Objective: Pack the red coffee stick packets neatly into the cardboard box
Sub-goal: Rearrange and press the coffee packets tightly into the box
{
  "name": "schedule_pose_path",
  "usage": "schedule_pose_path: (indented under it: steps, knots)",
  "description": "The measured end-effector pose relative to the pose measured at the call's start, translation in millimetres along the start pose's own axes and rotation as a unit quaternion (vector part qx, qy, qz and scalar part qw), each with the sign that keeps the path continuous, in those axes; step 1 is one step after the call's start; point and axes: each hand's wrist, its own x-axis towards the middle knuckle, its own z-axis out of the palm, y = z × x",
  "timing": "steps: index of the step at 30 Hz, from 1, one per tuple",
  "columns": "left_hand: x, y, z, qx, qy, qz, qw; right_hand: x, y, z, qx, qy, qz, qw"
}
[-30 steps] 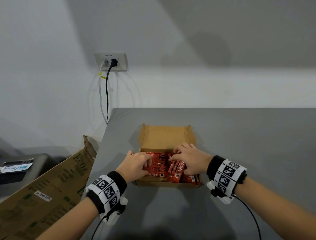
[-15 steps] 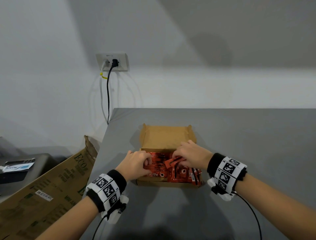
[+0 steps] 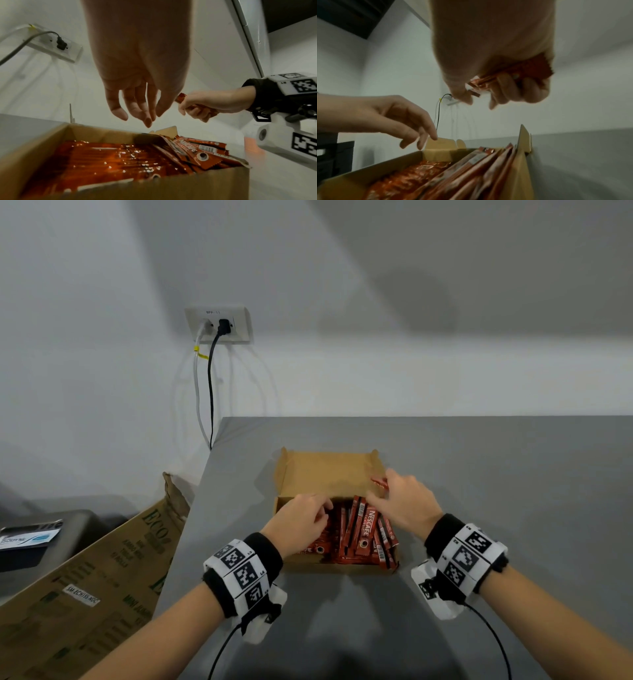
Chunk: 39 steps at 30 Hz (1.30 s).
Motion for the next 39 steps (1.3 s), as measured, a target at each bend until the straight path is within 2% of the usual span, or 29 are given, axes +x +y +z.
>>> schedule_pose_path:
  steps: [3,5,11,18,24,26,30,32,34,36,39]
  knots:
    - [0.5,2.0,4.4,0.009,-0.010,0.001,1.000,-12.4,2.0,14.6,-0.088,-0.082,0.051,0.991]
    - [-0.7,-0.3,4.1,0.008,-0.015,-0.005,1.000,-14.8,4.2,22.5,-0.107,-0.107,0.069,0.986]
    - [-4.4,-11.6,2.4,-0.011,-0.011,-0.024,1.000,-9.9,5.2,20.9,-0.025,-0.119,0.093,0.988]
    - [-9.0,-8.0,9.2,-0.015,-0.040,-0.022,0.999,-12.8,9.6,16.9,-0.013,-0.087,0.101,0.991]
    - [-8.3,-9.6,4.2,-0.019,-0.027,-0.015,0.999,-11.3,5.9,12.8,-0.024,-0.099,0.093,0.990]
    - [-9.5,-11.0,-0.3,-0.027,-0.022,-0.022,0.999,-9.0,4.8,8.3,-0.025,-0.080,0.088,0.993]
    - [-10.1,-5.3,-12.7,-0.076,0.022,-0.044,0.996,-6.2,-5.6,-0.3,0.040,-0.001,0.039,0.998]
    - [-9.5,2.1,-17.3,-0.146,0.060,-0.043,0.987,-5.3,-20.0,3.3,0.092,-0.008,-0.036,0.995]
    - [-9.1,9.1,-19.6,-0.214,0.058,-0.024,0.975,-6.4,-35.1,13.6,0.125,-0.031,-0.110,0.986]
    - [-10.1,10.3,-19.4,-0.236,0.050,-0.005,0.970,-7.8,-46.2,20.8,0.186,-0.032,-0.136,0.973]
    - [-13.5,2.3,-22.9,-0.244,0.090,-0.014,0.965,-6.6,-52.3,23.7,0.247,-0.045,-0.146,0.957]
